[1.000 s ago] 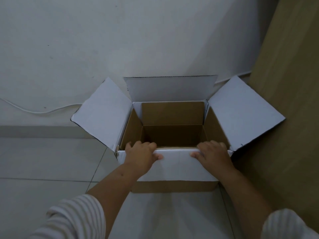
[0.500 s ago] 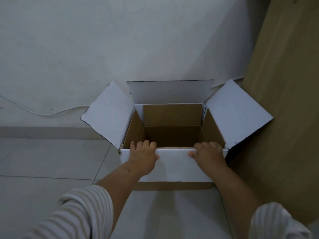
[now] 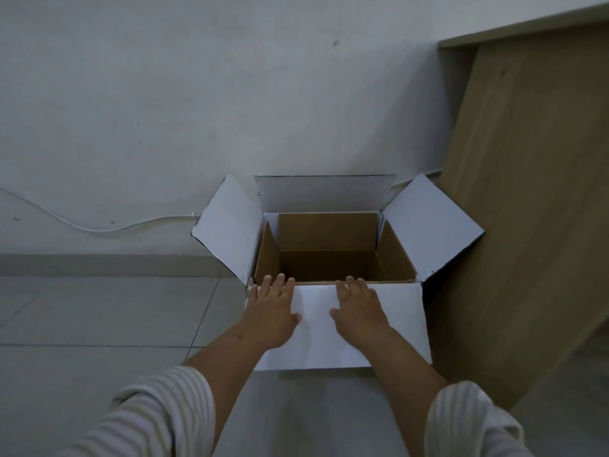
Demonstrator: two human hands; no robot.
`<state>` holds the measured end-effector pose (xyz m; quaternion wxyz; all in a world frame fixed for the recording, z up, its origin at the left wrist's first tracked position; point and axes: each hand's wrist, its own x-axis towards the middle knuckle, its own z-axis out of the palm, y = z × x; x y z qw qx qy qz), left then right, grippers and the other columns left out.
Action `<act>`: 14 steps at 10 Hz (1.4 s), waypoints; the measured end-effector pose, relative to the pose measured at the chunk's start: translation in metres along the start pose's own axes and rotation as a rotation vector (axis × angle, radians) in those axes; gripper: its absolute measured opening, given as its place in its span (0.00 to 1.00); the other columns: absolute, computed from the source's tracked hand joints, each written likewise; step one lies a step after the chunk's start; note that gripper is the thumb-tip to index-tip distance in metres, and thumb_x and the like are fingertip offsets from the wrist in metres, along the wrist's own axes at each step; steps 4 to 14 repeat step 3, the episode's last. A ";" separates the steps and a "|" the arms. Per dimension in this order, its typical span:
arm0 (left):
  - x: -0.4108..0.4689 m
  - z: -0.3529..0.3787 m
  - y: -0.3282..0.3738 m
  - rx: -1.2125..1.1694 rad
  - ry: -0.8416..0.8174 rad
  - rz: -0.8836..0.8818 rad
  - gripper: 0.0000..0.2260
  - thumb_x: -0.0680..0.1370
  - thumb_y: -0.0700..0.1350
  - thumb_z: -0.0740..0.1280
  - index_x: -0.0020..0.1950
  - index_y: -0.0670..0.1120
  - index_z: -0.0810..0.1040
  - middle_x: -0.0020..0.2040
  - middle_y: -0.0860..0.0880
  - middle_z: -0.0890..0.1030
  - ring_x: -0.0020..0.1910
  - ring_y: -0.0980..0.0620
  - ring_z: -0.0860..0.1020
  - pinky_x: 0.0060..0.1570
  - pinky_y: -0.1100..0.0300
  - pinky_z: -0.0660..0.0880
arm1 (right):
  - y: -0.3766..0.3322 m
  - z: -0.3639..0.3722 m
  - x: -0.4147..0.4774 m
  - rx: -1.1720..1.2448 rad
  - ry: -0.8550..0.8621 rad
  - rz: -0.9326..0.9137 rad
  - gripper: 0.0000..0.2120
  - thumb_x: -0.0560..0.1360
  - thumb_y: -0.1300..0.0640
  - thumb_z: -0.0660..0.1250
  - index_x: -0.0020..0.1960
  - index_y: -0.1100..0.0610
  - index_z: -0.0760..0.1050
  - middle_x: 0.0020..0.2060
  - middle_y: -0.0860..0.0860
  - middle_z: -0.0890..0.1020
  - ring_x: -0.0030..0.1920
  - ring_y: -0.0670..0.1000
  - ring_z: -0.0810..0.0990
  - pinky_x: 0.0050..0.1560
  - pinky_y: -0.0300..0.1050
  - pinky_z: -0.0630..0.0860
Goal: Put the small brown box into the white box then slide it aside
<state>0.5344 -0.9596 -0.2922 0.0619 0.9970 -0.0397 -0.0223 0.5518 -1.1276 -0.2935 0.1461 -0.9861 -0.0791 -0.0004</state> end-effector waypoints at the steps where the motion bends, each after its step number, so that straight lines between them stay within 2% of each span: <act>1: -0.003 -0.015 0.001 -0.009 0.004 -0.007 0.32 0.80 0.56 0.57 0.78 0.49 0.45 0.80 0.47 0.46 0.78 0.43 0.43 0.75 0.45 0.42 | -0.015 -0.011 0.001 0.009 0.000 0.029 0.29 0.78 0.48 0.59 0.74 0.52 0.52 0.76 0.53 0.53 0.76 0.57 0.49 0.74 0.55 0.48; 3: -0.016 -0.086 0.002 -0.020 -0.049 -0.012 0.29 0.81 0.57 0.54 0.78 0.49 0.47 0.80 0.46 0.48 0.78 0.42 0.44 0.75 0.44 0.44 | -0.043 -0.080 -0.011 0.064 -0.057 0.049 0.29 0.78 0.48 0.59 0.74 0.52 0.51 0.76 0.53 0.53 0.76 0.57 0.49 0.74 0.54 0.51; 14: -0.016 -0.086 0.002 -0.020 -0.049 -0.012 0.29 0.81 0.57 0.54 0.78 0.49 0.47 0.80 0.46 0.48 0.78 0.42 0.44 0.75 0.44 0.44 | -0.043 -0.080 -0.011 0.064 -0.057 0.049 0.29 0.78 0.48 0.59 0.74 0.52 0.51 0.76 0.53 0.53 0.76 0.57 0.49 0.74 0.54 0.51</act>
